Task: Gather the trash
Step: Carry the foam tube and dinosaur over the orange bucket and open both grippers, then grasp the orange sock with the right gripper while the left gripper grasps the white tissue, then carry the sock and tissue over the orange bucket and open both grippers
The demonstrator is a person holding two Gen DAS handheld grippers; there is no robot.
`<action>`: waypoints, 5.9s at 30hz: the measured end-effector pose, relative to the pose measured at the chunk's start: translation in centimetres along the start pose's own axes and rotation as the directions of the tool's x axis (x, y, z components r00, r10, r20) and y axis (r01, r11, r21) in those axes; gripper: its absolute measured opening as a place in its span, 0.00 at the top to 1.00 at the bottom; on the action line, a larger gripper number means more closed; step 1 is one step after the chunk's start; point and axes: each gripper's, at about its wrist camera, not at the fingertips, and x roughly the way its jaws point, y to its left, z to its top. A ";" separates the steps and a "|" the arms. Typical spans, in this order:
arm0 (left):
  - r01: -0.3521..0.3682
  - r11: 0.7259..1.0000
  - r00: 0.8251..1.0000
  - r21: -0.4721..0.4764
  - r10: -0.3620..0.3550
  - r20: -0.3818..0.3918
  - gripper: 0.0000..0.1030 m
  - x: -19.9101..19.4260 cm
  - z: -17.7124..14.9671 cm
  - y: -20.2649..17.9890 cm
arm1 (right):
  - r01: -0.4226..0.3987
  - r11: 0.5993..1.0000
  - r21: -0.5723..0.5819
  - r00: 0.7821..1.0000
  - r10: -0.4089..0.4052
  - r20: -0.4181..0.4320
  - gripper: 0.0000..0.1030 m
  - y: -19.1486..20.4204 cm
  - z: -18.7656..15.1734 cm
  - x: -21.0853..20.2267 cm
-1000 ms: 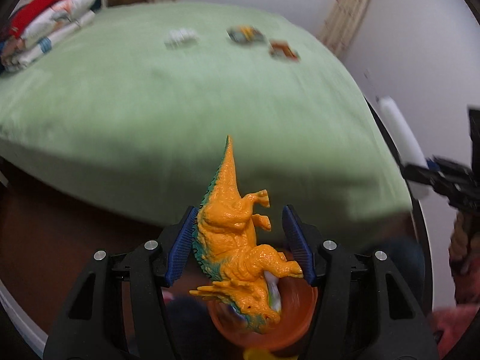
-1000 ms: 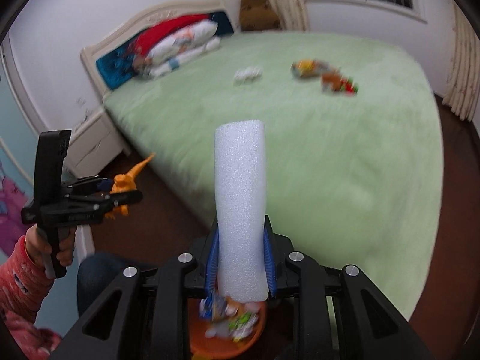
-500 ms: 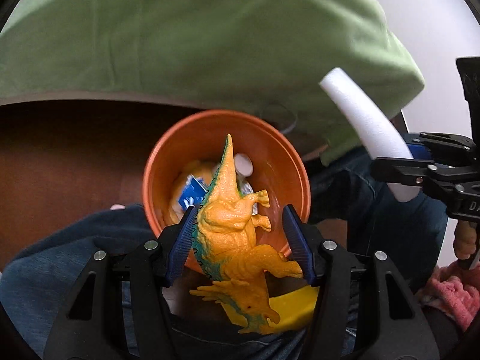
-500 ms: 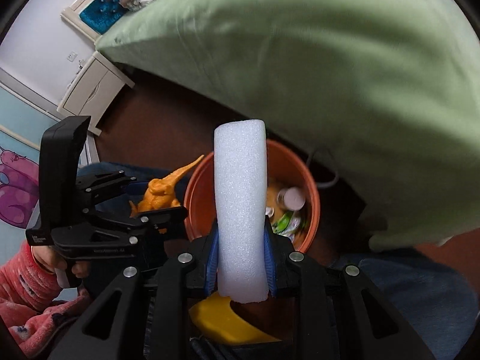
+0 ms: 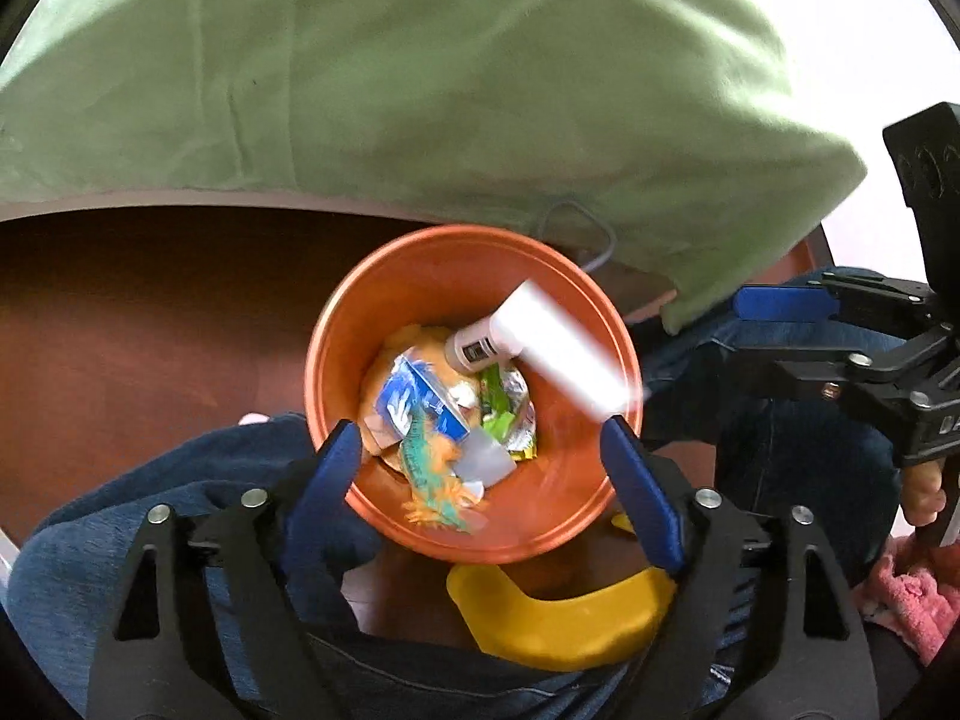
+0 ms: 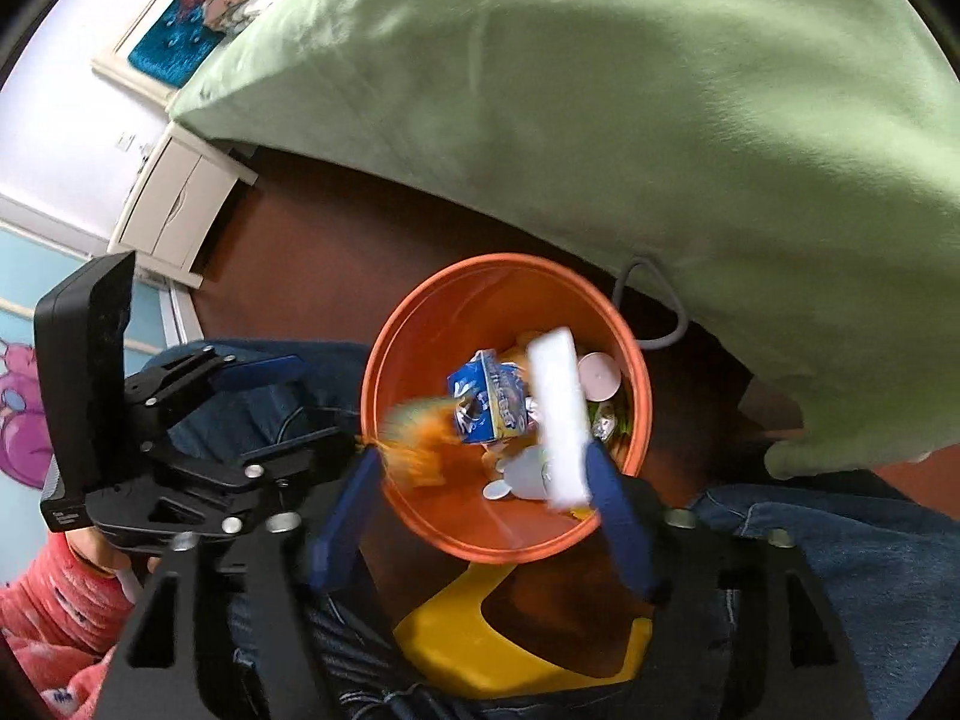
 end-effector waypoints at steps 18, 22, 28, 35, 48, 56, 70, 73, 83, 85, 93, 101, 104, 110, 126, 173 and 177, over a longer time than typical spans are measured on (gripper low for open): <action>-0.006 1.000 0.999 0.022 0.005 0.040 0.21 -1.2 0.4 -0.7 | -0.024 0.999 0.025 0.999 0.023 0.042 0.22 0.0 0.6 -1.8; -0.010 0.999 0.998 0.035 0.007 0.070 0.21 -2.4 1.3 -1.2 | -0.019 1.000 0.003 0.996 0.019 0.083 0.22 0.5 1.2 -3.6; -0.023 0.998 0.987 0.061 0.013 0.161 0.21 -5.6 4.7 -1.9 | 0.005 1.000 -0.029 0.980 0.001 0.200 0.20 0.6 3.8 -7.9; -0.054 0.995 0.956 0.081 0.028 0.292 0.20 -9.6 11.1 -2.0 | 0.070 0.997 -0.036 0.937 -0.053 0.346 0.17 -0.9 9.2 -12.6; -0.078 0.996 0.895 0.037 0.053 0.443 0.13 -12.4 25.7 1.0 | 0.229 0.973 -0.003 0.855 -0.199 0.479 0.16 -5.3 29.4 -14.3; -0.087 0.996 0.901 0.005 0.077 0.427 0.13 -10.3 31.5 3.8 | 0.346 0.938 0.034 0.821 -0.320 0.473 0.17 -7.1 40.4 -11.3; -0.082 0.996 0.905 -0.032 0.087 0.417 0.13 -8.9 34.0 6.7 | 0.473 0.881 -0.006 0.780 -0.415 0.469 0.74 -6.9 45.5 -8.1; -0.089 0.995 0.901 -0.039 0.097 0.422 0.13 -9.2 34.1 7.1 | 0.442 0.897 -0.023 0.780 -0.372 0.503 0.74 -6.3 43.7 -9.9; -0.238 0.971 0.854 0.006 0.207 0.477 0.13 -11.1 36.7 8.4 | 0.332 0.941 -0.070 0.769 -0.227 0.597 0.74 -4.1 35.7 -16.6; -0.307 0.951 0.830 0.043 0.245 0.501 0.13 -11.2 38.1 8.7 | 0.319 0.945 -0.070 0.763 -0.213 0.610 0.74 -4.2 33.8 -17.8; -0.390 0.915 0.828 0.101 0.300 0.474 0.13 -7.8 46.8 13.0 | 0.280 0.960 -0.032 0.756 -0.199 0.624 0.74 -5.6 28.0 -19.3; -0.421 0.906 0.834 0.048 0.366 0.413 0.40 -4.0 51.3 16.5 | 0.262 0.965 0.016 0.772 -0.219 0.596 0.74 -7.6 26.0 -18.4; -0.368 0.928 0.859 0.051 0.319 0.401 0.59 -3.7 51.3 16.4 | 0.256 0.966 0.016 0.767 -0.213 0.605 0.74 -7.5 25.9 -18.6; -0.364 0.929 0.849 0.065 0.302 0.434 0.65 -5.4 49.3 14.8 | 0.259 0.966 0.002 0.757 -0.204 0.621 0.74 -6.6 25.2 -19.1; -0.279 0.955 0.837 0.105 0.188 0.515 0.65 -16.9 31.4 2.7 | 0.262 0.957 -0.122 0.744 -0.120 0.658 0.74 1.0 17.2 -23.9; -0.050 0.992 0.995 -0.119 0.039 -0.090 0.65 3.7 -2.2 0.3 | 0.096 0.986 -0.134 0.995 -0.095 0.017 0.74 3.9 -1.1 -0.1; -0.056 0.991 0.992 -0.119 0.041 -0.118 0.65 4.4 -2.3 0.5 | 0.094 0.989 -0.113 0.995 -0.096 -0.014 0.74 3.0 -0.9 1.4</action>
